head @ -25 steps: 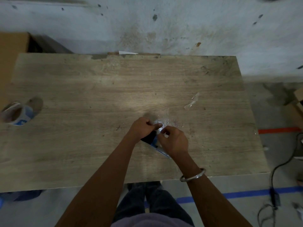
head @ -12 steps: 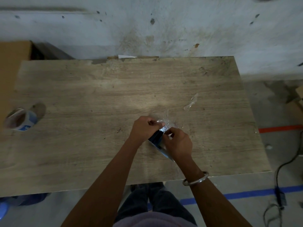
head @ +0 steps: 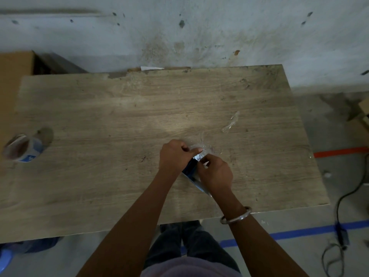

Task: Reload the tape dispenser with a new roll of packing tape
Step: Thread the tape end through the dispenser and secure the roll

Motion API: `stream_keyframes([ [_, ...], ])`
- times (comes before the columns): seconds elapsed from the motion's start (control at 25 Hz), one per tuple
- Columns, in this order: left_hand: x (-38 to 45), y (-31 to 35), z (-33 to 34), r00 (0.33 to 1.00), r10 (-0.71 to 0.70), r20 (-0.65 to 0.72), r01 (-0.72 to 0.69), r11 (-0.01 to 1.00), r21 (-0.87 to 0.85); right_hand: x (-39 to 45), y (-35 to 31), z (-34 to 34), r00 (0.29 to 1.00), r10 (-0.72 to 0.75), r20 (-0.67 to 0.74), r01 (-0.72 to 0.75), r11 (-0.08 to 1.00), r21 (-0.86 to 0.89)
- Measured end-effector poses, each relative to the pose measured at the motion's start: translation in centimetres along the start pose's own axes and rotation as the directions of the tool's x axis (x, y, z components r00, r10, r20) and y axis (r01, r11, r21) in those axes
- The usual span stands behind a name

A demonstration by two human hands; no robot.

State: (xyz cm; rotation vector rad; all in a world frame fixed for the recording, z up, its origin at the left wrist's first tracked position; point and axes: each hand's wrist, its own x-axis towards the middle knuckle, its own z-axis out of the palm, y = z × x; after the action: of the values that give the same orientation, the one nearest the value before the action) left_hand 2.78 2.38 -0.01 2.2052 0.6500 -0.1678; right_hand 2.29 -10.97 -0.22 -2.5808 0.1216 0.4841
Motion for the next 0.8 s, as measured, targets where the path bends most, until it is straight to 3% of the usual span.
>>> stream_keyframes([
  [0.12, 0.0, 0.2, 0.2, 1.0, 0.013, 0.011, -0.013, 1.0, 0.012, 0.0, -0.1, -0.1, 1.0, 0.02, -0.006, -0.02, 1.0, -0.016],
  [0.4, -0.3, -0.7, -0.5, 0.996, -0.086, 0.018, 0.087, 0.986, -0.139, 0.1, 0.0, -0.2, 0.998, 0.022, 0.059, -0.022, 1.0, -0.008],
  [0.64, -1.5, -1.5, 0.1, 0.995, -0.075, -0.07, 0.066, 0.991, -0.113, 0.8, -0.4, -0.1, 0.987, 0.076, 0.139, -0.073, 0.997, -0.03],
  [0.8, -1.8, -1.9, 0.3, 0.99, -0.122, -0.064, 0.107, 0.975, -0.196, 1.4, -0.2, -0.5, 0.979, 0.079, 0.19, -0.073, 0.997, -0.041],
])
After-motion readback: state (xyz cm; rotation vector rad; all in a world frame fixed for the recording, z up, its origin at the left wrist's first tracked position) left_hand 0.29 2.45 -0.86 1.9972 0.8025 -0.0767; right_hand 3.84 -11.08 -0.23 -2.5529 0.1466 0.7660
